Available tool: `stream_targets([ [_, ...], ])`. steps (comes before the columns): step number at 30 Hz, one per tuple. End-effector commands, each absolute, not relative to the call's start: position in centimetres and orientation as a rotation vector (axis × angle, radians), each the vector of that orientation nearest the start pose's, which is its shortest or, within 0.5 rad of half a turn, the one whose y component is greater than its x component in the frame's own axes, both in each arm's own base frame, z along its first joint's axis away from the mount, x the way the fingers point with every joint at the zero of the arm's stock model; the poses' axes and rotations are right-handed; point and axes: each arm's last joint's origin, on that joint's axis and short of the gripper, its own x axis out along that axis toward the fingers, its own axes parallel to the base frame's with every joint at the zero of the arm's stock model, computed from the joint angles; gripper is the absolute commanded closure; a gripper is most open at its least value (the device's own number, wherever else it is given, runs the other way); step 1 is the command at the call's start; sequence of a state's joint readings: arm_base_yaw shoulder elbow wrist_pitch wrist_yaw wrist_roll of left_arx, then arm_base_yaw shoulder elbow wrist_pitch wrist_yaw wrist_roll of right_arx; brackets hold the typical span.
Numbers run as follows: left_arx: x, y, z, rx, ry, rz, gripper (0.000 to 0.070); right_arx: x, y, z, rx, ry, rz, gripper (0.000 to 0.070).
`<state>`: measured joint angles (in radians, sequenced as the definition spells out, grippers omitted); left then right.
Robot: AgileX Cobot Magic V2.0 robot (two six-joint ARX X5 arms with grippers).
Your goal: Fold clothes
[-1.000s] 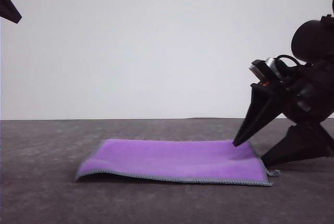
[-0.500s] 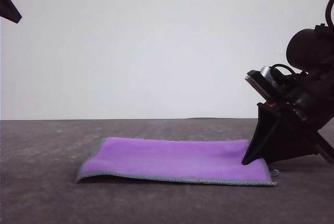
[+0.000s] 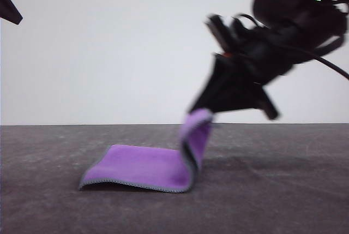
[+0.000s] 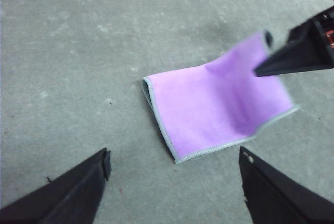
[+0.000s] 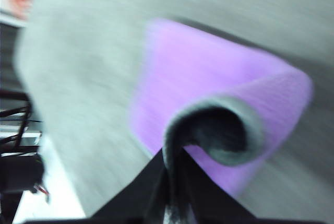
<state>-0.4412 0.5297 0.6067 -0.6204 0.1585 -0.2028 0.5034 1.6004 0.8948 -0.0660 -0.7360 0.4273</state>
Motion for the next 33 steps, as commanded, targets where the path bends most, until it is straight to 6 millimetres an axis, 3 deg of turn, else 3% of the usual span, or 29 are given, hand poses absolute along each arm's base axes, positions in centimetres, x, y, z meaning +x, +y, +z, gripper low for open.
stream_targets([
  [1, 10.2, -5.4, 26.9, -0.115, 0.589, -0.532, 0.0227, 27.2, 18.4, 18.8, 0.491, 1.066, 0.986, 0.07],
  [10, 10.2, -5.4, 26.9, -0.115, 0.589, -0.532, 0.0227, 27.3, 22.8, 15.6, 0.488, 1.074, 1.05, 0.0685],
  [12, 10.2, -5.4, 26.9, -0.115, 0.589, -0.532, 0.0227, 27.3, 23.1, 15.1, 0.483, 1.077, 1.056, 0.059],
  [15, 10.2, -5.4, 26.9, -0.115, 0.589, -0.532, 0.0227, 27.1, 23.2, 15.2, 0.492, 1.092, 1.095, 0.0366],
  [18, 10.2, -5.4, 26.9, -0.115, 0.589, -0.532, 0.0227, 27.1, 22.7, 16.3, 0.525, 1.091, 1.155, 0.0356],
  [24, 10.2, -5.4, 26.9, -0.115, 0.589, -0.532, 0.0227, 26.2, 21.1, 20.4, 0.513, 1.021, 1.194, 0.0358],
  [33, 10.2, -5.4, 26.9, -0.136, 0.595, -0.526, 0.0227, 21.8, 16.7, 26.6, 0.181, 0.844, 0.966, 0.0365],
])
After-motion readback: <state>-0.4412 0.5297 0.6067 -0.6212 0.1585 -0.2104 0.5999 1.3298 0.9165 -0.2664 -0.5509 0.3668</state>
